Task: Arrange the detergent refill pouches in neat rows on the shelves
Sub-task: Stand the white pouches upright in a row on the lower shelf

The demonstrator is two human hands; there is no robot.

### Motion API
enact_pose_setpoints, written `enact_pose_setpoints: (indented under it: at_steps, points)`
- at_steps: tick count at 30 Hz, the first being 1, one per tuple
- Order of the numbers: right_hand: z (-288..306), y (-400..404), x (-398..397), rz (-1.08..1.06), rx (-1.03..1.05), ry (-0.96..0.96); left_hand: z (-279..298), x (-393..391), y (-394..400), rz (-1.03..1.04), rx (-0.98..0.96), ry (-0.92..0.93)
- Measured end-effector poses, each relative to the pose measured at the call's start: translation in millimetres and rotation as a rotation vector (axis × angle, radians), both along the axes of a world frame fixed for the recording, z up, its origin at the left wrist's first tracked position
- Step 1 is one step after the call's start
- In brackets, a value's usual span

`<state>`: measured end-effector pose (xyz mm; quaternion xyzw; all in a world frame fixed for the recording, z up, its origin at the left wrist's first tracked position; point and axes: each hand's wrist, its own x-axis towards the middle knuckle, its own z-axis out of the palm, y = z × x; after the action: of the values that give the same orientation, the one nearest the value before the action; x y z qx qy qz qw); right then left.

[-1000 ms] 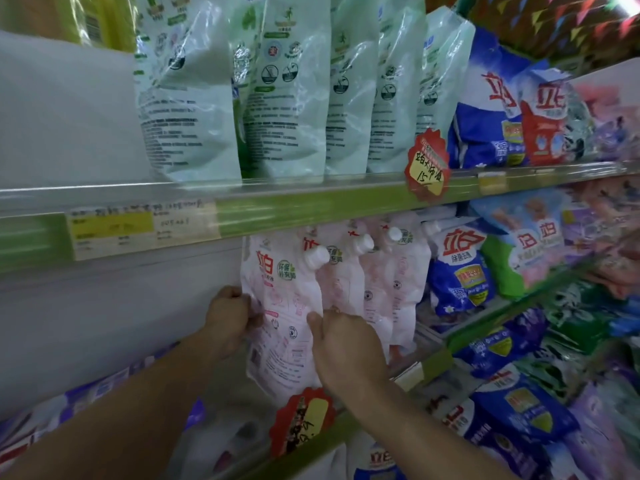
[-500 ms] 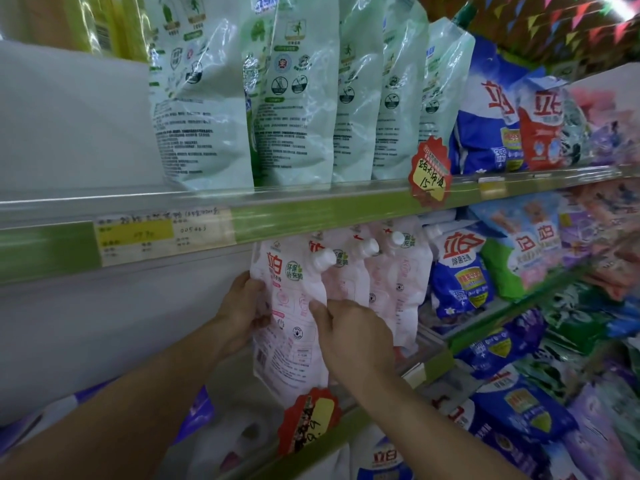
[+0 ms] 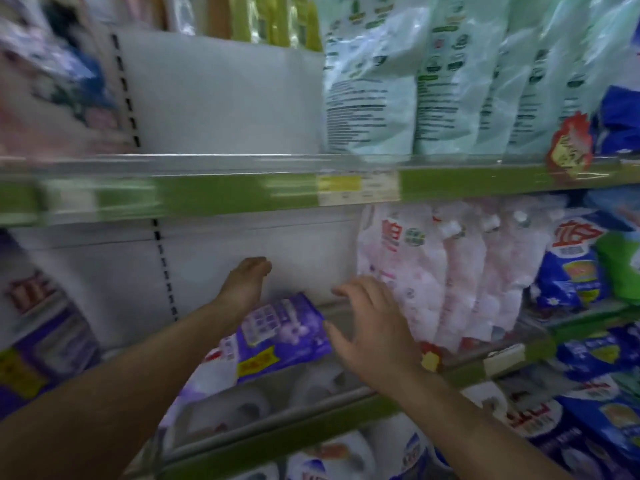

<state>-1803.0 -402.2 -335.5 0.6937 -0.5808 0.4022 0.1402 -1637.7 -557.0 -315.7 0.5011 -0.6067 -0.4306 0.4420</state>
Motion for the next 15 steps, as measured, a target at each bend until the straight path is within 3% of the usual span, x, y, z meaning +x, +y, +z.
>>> enact_pose_setpoints:
  at_steps: [5, 10, 13, 15]
  points:
    - [-24.2, -30.0, 74.7, 0.135, 0.242, 0.374, -8.2, 94.2, 10.5, 0.117, 0.001, -0.241]
    - [-46.1, -51.4, 125.1, 0.094, 0.376, 0.758, -31.5, 142.1, 20.8, 0.138, 0.072, -0.180]
    - [-50.4, -55.2, 132.6, 0.042, 0.377, 0.769, -36.6, 152.4, 24.9, 0.131, 0.090, -0.133]
    - [-50.3, -54.7, 128.2, -0.014, 0.364, 0.642, -38.6, 151.9, 27.2, 0.162, 0.079, -0.080]
